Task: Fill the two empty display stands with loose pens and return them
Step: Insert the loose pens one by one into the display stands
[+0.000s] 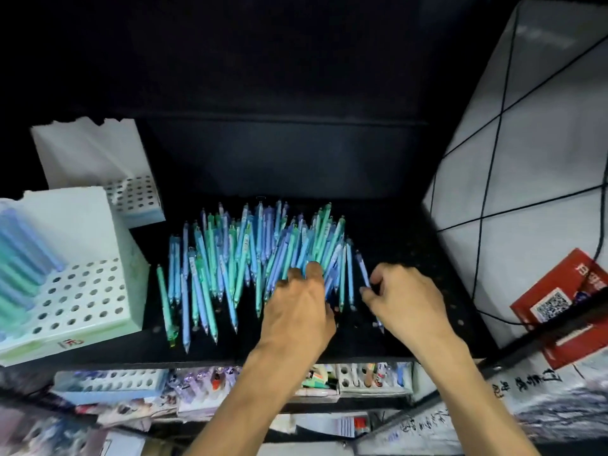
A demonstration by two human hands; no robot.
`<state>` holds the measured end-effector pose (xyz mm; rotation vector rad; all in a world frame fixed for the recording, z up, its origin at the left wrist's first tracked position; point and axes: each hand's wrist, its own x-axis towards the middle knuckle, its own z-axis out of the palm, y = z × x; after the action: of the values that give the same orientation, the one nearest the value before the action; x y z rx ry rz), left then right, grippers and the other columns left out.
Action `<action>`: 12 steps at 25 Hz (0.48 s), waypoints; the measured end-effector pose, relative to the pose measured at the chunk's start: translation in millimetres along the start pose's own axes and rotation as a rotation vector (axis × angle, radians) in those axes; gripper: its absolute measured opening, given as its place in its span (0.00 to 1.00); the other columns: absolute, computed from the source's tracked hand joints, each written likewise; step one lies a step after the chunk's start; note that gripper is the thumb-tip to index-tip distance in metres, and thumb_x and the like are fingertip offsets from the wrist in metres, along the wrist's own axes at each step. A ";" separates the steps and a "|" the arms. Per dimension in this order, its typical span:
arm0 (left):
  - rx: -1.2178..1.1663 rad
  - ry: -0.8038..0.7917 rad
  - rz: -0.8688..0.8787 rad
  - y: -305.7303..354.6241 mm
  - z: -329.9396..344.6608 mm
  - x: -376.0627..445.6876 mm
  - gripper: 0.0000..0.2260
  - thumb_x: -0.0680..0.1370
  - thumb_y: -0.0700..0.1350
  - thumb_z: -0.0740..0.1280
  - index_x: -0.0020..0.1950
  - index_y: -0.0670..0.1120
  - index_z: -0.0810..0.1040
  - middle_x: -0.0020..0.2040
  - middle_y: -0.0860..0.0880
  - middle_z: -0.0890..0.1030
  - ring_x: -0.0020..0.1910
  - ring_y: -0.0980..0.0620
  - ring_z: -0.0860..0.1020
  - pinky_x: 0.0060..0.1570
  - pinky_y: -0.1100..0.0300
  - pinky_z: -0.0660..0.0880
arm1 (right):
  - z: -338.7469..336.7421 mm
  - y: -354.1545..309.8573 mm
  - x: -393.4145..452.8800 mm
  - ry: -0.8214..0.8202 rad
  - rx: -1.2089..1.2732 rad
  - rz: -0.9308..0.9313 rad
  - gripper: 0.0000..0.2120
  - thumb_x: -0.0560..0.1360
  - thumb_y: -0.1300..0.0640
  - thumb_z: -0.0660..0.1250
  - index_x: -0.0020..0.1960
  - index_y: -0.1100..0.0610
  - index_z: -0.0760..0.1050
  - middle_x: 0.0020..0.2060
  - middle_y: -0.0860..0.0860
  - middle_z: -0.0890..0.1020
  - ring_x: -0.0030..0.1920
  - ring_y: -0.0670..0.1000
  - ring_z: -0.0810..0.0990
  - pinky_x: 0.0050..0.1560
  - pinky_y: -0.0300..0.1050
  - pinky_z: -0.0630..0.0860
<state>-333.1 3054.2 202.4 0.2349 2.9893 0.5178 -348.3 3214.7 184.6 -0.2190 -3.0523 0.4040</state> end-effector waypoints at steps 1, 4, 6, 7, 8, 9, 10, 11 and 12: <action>-0.029 0.002 0.000 -1.3 -1.6 1.1 0.25 0.79 0.44 0.68 0.72 0.44 0.61 0.54 0.45 0.76 0.49 0.45 0.80 0.48 0.55 0.80 | -2.0 -0.3 1.2 -0.007 -0.004 0.007 0.10 0.74 0.46 0.69 0.49 0.51 0.79 0.40 0.50 0.82 0.44 0.56 0.81 0.38 0.43 0.71; -0.082 -0.028 -0.014 -4.7 -7.7 4.6 0.29 0.77 0.41 0.68 0.74 0.41 0.60 0.48 0.48 0.76 0.44 0.48 0.79 0.46 0.61 0.78 | -10.9 5.3 6.6 -0.053 0.036 0.064 0.08 0.73 0.49 0.71 0.45 0.54 0.79 0.35 0.51 0.80 0.36 0.54 0.77 0.36 0.44 0.73; -0.095 -0.064 -0.022 -5.7 -10.9 4.0 0.32 0.77 0.40 0.68 0.77 0.41 0.57 0.50 0.47 0.76 0.45 0.48 0.79 0.46 0.62 0.78 | -13.2 12.9 9.9 -0.055 0.158 0.085 0.06 0.73 0.52 0.72 0.43 0.55 0.79 0.34 0.51 0.82 0.35 0.53 0.80 0.39 0.46 0.79; -0.098 -0.085 -0.028 -6.2 -12.5 3.1 0.32 0.78 0.39 0.68 0.78 0.40 0.56 0.51 0.47 0.75 0.45 0.48 0.79 0.45 0.63 0.78 | -13.5 15.3 10.8 -0.056 0.244 0.093 0.05 0.73 0.53 0.73 0.42 0.53 0.79 0.33 0.50 0.83 0.35 0.51 0.81 0.41 0.48 0.81; -0.093 -0.103 -0.033 -6.7 -14.1 2.6 0.31 0.78 0.39 0.67 0.77 0.40 0.57 0.51 0.48 0.75 0.45 0.49 0.78 0.44 0.64 0.77 | -13.3 16.2 11.4 -0.058 0.322 0.099 0.04 0.73 0.54 0.73 0.41 0.52 0.78 0.33 0.49 0.83 0.35 0.51 0.82 0.41 0.50 0.82; -0.082 -0.112 -0.036 -7.8 -15.4 2.8 0.27 0.79 0.40 0.67 0.75 0.41 0.61 0.50 0.49 0.74 0.45 0.50 0.76 0.43 0.66 0.75 | -12.5 16.5 13.0 -0.062 0.373 0.097 0.05 0.73 0.55 0.73 0.42 0.51 0.78 0.33 0.49 0.83 0.34 0.50 0.82 0.41 0.51 0.82; -0.071 -0.118 -0.042 -9.0 -16.8 3.1 0.21 0.79 0.40 0.67 0.71 0.42 0.66 0.49 0.50 0.74 0.45 0.50 0.76 0.43 0.67 0.72 | -11.5 16.3 15.8 -0.076 0.383 0.091 0.04 0.74 0.56 0.73 0.43 0.52 0.78 0.34 0.49 0.83 0.33 0.50 0.82 0.40 0.51 0.82; -0.062 -0.123 -0.047 -10.7 -18.0 3.1 0.16 0.80 0.40 0.66 0.66 0.43 0.69 0.47 0.52 0.73 0.46 0.50 0.75 0.43 0.66 0.71 | -10.0 15.8 18.5 -0.093 0.368 0.082 0.03 0.74 0.56 0.73 0.45 0.52 0.78 0.34 0.49 0.83 0.32 0.50 0.82 0.40 0.50 0.82; -0.059 -0.126 -0.052 -12.8 -19.5 2.8 0.12 0.80 0.41 0.66 0.63 0.43 0.71 0.45 0.53 0.73 0.46 0.50 0.76 0.43 0.64 0.71 | -8.2 13.9 19.9 -0.110 0.329 0.069 0.04 0.74 0.56 0.72 0.47 0.54 0.79 0.35 0.50 0.83 0.32 0.50 0.82 0.39 0.49 0.82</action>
<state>-340.0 3036.3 216.1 0.1781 2.8454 0.5620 -365.5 3233.0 189.6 -0.2931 -3.0254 0.9408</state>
